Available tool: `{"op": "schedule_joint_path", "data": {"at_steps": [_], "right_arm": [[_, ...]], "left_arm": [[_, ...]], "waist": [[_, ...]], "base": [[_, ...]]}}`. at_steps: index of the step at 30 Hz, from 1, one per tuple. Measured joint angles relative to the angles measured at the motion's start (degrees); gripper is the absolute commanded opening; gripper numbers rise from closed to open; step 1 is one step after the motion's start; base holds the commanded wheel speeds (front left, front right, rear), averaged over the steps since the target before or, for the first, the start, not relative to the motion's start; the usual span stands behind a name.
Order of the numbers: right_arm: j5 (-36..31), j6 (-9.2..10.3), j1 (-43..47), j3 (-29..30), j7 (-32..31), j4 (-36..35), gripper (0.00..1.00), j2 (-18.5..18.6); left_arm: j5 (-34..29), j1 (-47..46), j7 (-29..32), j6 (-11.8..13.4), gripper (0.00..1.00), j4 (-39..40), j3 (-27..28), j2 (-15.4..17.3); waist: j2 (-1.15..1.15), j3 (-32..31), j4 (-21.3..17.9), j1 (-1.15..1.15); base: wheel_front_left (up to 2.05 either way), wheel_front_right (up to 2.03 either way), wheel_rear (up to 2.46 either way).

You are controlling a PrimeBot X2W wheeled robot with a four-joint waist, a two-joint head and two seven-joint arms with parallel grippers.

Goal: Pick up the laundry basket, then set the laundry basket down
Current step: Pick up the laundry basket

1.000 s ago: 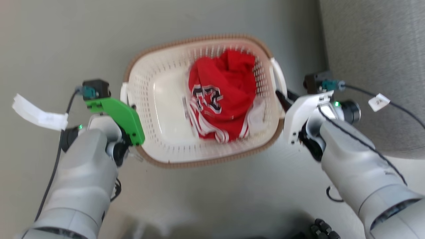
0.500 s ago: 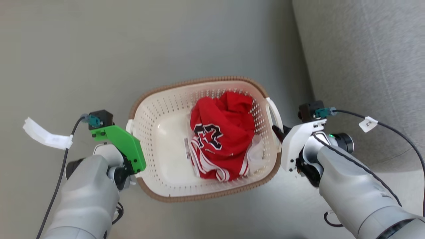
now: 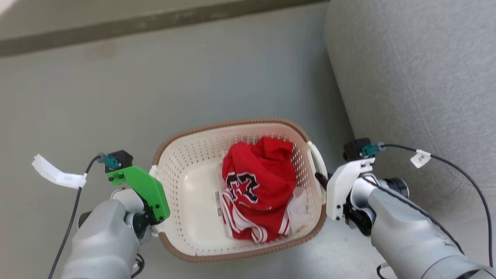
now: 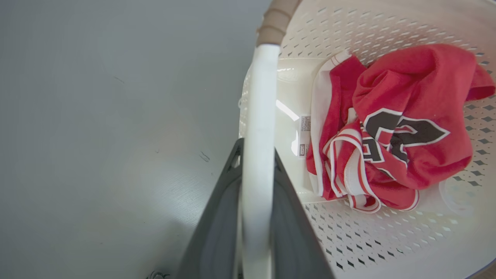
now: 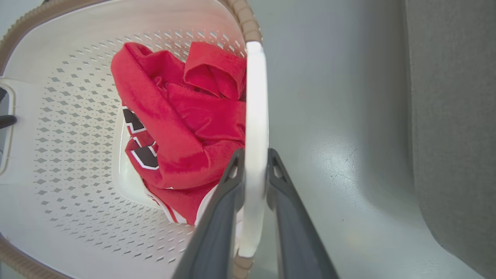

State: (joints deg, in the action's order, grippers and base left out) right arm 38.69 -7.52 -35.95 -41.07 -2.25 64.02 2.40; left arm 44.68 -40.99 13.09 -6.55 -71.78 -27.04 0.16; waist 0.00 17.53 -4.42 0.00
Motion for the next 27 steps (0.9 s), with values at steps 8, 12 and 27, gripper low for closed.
{"op": "schedule_joint_path", "data": {"at_steps": [8, 12, 27], "right_arm": [[2.9, 0.02, 1.6, -1.5, -3.0, -0.6, 0.0, 0.1], [4.3, 0.03, 2.7, -2.0, -4.7, -0.8, 0.0, 0.1], [9.5, 0.03, 6.0, -3.8, -11.6, -1.1, 0.0, 0.2]], "left_arm": [[0.9, 1.7, 1.7, -0.1, 0.0, -0.8, -0.2, 0.0], [1.5, 2.5, 3.0, -0.1, 0.0, -1.1, -0.2, 0.0], [2.7, 6.3, 7.8, -0.3, 0.0, -2.1, -0.3, 0.2]], "waist": [[0.0, -5.9, -0.2, 0.0], [0.0, -8.6, -0.4, 0.0], [0.0, -16.4, -1.5, 0.0]], "base": [[0.0, 0.0, 0.0], [0.0, 0.0, 0.0], [0.0, 0.0, 0.0]]}}
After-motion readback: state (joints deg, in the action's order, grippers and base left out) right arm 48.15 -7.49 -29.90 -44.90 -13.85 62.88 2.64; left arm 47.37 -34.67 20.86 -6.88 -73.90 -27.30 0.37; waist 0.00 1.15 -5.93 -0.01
